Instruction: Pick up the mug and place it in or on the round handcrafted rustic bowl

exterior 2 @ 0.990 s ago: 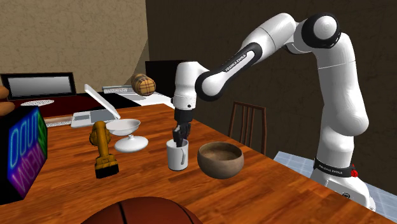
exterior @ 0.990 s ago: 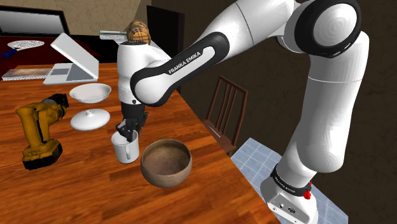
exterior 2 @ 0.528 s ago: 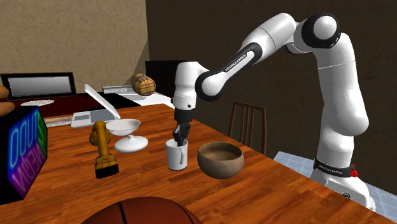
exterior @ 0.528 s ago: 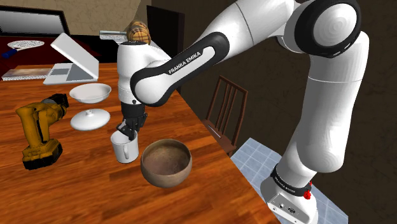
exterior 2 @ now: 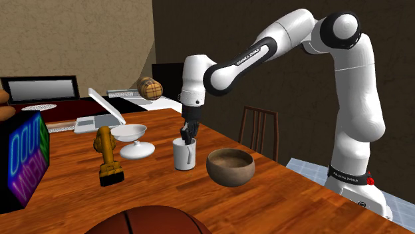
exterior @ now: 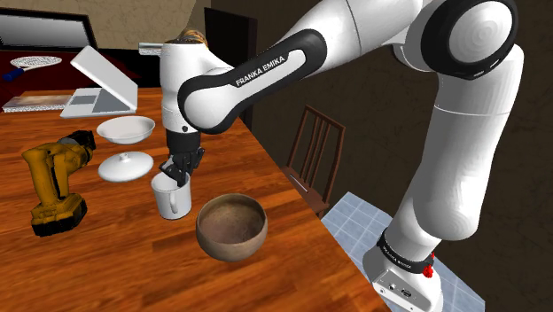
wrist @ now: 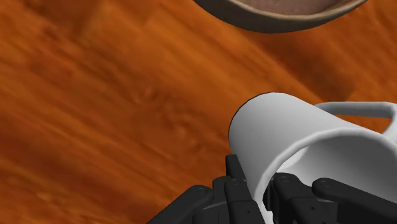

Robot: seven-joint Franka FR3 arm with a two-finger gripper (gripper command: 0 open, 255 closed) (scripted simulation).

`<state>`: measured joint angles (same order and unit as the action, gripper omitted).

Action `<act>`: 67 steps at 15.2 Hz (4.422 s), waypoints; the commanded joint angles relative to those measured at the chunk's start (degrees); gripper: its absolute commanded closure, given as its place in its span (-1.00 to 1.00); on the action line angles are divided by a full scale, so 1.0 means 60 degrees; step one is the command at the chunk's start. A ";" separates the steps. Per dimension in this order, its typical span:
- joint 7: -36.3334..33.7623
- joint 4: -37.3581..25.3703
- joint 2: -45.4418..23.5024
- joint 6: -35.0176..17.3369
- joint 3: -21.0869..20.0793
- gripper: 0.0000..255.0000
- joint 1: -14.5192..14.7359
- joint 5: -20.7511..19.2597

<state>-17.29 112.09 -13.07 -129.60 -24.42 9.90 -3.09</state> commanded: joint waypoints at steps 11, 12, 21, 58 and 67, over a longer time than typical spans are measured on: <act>0.0179 -0.0821 0.0627 0.1393 -0.0079 1.00 -0.0094 0.0331; 0.0188 -0.0905 0.0665 0.1513 -0.0082 1.00 -0.0098 0.0351; 0.0231 -0.1766 0.0923 0.2608 -0.0104 1.00 -0.0121 0.0473; 0.1122 0.4616 0.6204 0.1160 -0.0152 1.00 0.0426 0.3055; 0.1122 0.4617 0.6205 0.1160 -0.0151 -1.00 0.0426 0.3055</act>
<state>-10.55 139.79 24.16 -122.63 -25.33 12.45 15.24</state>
